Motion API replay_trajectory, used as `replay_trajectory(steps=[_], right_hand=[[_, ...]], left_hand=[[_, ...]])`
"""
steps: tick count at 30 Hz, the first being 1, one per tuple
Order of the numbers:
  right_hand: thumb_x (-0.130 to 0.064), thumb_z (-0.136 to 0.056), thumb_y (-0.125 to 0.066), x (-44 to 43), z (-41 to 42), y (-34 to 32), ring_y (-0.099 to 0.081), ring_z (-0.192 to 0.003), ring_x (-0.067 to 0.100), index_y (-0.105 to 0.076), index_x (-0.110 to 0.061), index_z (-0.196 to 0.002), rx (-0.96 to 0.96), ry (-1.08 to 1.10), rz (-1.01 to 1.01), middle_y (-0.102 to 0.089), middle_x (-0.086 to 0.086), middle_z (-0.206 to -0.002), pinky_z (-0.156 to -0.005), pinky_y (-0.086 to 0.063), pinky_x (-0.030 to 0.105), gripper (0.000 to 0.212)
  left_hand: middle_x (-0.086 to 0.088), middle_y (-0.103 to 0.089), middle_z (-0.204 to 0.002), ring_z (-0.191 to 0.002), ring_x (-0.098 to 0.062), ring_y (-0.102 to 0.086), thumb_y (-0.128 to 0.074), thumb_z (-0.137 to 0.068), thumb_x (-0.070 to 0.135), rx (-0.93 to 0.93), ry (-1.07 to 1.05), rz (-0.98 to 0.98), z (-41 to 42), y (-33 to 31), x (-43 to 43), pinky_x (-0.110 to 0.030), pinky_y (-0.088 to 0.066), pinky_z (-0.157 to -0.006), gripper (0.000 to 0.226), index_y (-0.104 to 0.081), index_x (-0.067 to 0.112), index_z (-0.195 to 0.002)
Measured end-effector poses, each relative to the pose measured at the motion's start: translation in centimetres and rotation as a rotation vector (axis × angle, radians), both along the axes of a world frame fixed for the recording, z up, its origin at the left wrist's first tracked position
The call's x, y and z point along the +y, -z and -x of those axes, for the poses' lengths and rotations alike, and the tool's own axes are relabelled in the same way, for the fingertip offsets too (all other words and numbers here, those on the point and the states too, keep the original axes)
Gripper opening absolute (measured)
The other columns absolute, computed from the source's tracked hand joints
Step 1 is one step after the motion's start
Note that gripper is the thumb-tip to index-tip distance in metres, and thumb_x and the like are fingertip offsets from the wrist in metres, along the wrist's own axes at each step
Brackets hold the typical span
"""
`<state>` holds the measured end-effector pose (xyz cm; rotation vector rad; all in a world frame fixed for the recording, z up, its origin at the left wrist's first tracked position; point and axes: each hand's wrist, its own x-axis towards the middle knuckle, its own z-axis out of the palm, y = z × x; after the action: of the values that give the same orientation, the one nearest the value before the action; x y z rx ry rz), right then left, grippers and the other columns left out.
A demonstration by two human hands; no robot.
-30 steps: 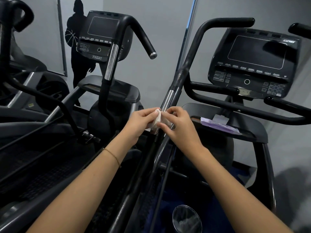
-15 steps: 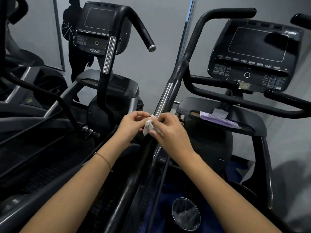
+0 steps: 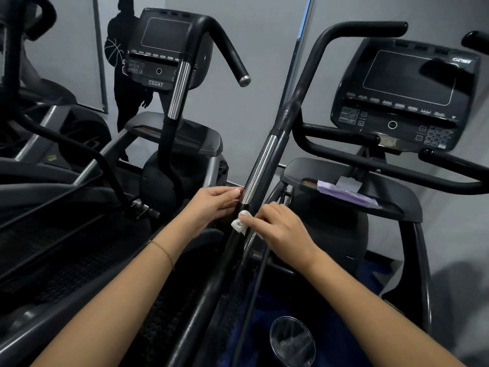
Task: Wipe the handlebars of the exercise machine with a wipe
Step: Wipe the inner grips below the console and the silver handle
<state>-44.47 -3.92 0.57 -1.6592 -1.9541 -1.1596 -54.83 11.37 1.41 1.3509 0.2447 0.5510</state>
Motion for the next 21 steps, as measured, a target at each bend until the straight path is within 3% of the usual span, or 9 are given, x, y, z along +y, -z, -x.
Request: replay_trajectory(steps=[3,6,8,11,16,19,21], right_hand=[[-0.007,-0.091,-0.054,0.2,0.6,0.5,-0.039,-0.063,0.019,-0.064,-0.006,-0.108,0.041,0.012,-0.037,-0.051,0.007,-0.069,-0.053,-0.036,0.031,0.02],[-0.006,-0.09,-0.053,-0.7,2.7,2.7,-0.04,-0.064,0.019,-0.059,-0.003,-0.11,-0.028,-0.075,0.1,-0.05,0.006,-0.071,-0.054,-0.034,0.031,0.021],[-0.007,-0.091,-0.052,-0.5,2.0,1.8,-0.042,-0.063,0.019,-0.059,-0.004,-0.111,-0.089,-0.078,0.119,-0.052,0.006,-0.071,-0.053,-0.034,0.031,0.022],[-0.007,-0.088,-0.056,0.3,0.3,-0.3,-0.04,-0.063,0.019,-0.065,-0.006,-0.109,-0.017,-0.005,0.001,-0.051,0.007,-0.07,-0.05,-0.035,0.032,0.023],[-0.006,-0.088,-0.053,-0.6,0.9,0.0,-0.041,-0.066,0.017,-0.069,-0.005,-0.105,-0.095,-0.034,0.145,-0.053,0.005,-0.073,-0.054,-0.035,0.028,0.023],[-0.004,-0.081,-0.066,0.1,-1.5,-2.7,-0.039,-0.063,0.016,-0.071,-0.008,-0.1,0.044,0.069,-0.033,-0.051,0.004,-0.068,-0.05,-0.037,0.028,0.02],[-0.005,-0.08,-0.066,0.5,-2.7,-3.8,-0.042,-0.062,0.018,-0.071,-0.008,-0.102,0.021,0.089,0.014,-0.052,0.005,-0.07,-0.049,-0.039,0.028,0.022]], left_hand=[[0.003,-0.069,-0.076,-0.072,-0.006,-0.064,-0.058,-0.089,0.008,0.016,-0.022,0.03,-0.7,-0.5,-0.3,-0.012,-0.053,-0.064,0.01,-0.066,0.014,-0.09],[0.006,-0.07,-0.067,-0.061,-0.001,-0.064,-0.059,-0.088,0.008,0.043,0.014,0.072,-0.9,-0.5,0.0,-0.01,-0.053,-0.058,0.009,-0.066,0.014,-0.088],[0.006,-0.07,-0.066,-0.06,-0.001,-0.064,-0.059,-0.088,0.009,0.05,0.029,0.077,-0.9,-0.6,0.2,-0.01,-0.053,-0.058,0.008,-0.065,0.014,-0.088],[0.006,-0.07,-0.069,-0.063,-0.002,-0.065,-0.059,-0.088,0.009,0.049,0.035,0.078,-0.8,-0.7,0.2,-0.012,-0.053,-0.06,0.008,-0.065,0.013,-0.091],[0.006,-0.07,-0.071,-0.073,-0.008,-0.062,-0.058,-0.089,0.009,0.055,0.054,0.069,-1.0,-0.4,0.4,-0.014,-0.053,-0.067,0.009,-0.065,0.014,-0.091],[0.007,-0.071,-0.071,-0.071,-0.005,-0.064,-0.056,-0.09,0.009,0.047,0.062,0.067,-1.1,-0.3,0.5,-0.014,-0.053,-0.068,0.01,-0.064,0.014,-0.092],[0.005,-0.072,-0.075,-0.07,-0.004,-0.066,-0.056,-0.09,0.009,0.034,0.073,0.065,-1.3,-0.1,0.6,-0.014,-0.054,-0.069,0.01,-0.065,0.013,-0.094]])
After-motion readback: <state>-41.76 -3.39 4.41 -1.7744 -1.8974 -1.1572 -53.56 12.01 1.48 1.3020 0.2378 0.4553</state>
